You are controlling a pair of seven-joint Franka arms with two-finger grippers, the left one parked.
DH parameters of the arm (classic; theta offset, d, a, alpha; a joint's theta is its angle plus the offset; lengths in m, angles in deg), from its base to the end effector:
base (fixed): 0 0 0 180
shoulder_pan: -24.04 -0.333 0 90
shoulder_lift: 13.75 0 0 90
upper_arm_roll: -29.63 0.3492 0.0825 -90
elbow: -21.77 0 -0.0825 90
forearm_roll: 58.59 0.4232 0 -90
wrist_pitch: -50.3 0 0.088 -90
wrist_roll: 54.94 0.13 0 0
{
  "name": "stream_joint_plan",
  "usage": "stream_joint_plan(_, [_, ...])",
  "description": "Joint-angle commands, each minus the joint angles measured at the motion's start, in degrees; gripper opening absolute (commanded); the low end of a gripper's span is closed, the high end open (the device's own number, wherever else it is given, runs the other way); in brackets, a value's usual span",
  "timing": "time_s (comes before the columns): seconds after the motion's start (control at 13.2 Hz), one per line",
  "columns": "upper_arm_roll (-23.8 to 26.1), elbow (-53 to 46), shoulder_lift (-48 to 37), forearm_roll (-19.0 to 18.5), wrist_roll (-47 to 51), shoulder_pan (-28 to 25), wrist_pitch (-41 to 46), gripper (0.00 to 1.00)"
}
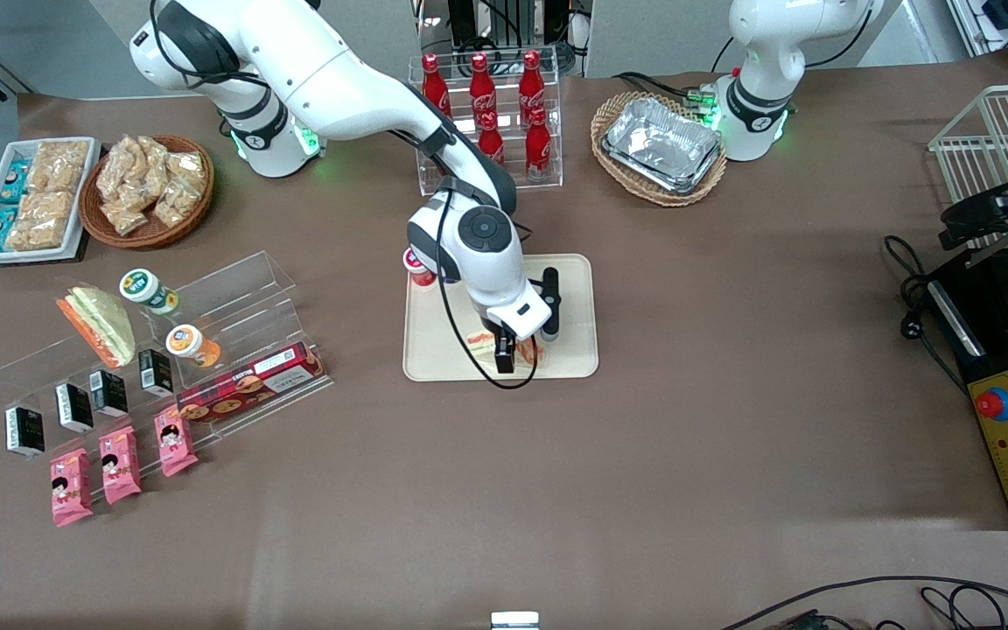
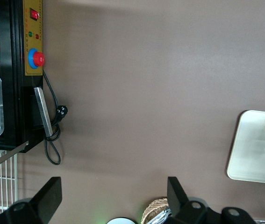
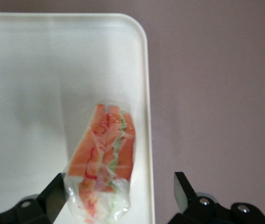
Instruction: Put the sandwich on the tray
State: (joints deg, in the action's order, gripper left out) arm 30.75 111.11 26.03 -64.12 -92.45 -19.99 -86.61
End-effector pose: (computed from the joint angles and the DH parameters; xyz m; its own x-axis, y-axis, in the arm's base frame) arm 0.5478 0.5442 0.2288 0.0628 0.9957 0.0682 0.9888 -0.0713 0.1309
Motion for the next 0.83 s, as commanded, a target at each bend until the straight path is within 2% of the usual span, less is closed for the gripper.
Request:
stream_joint_plan(0.0, [-0.3,0.2,-4.9,-0.1,0.3,0.3,4.1,1.00])
stream_joint_plan(0.15, [-0.5,-0.1,-7.6,1.4,2.1,3.7,7.8,1.00])
stream_joint_plan(0.38, [-0.7,-0.1,-12.3,6.2,4.4,7.6,12.2,1.00])
stream_joint_plan(0.76, [-0.9,-0.1,-24.0,6.6,25.0,15.4,24.8,1.00])
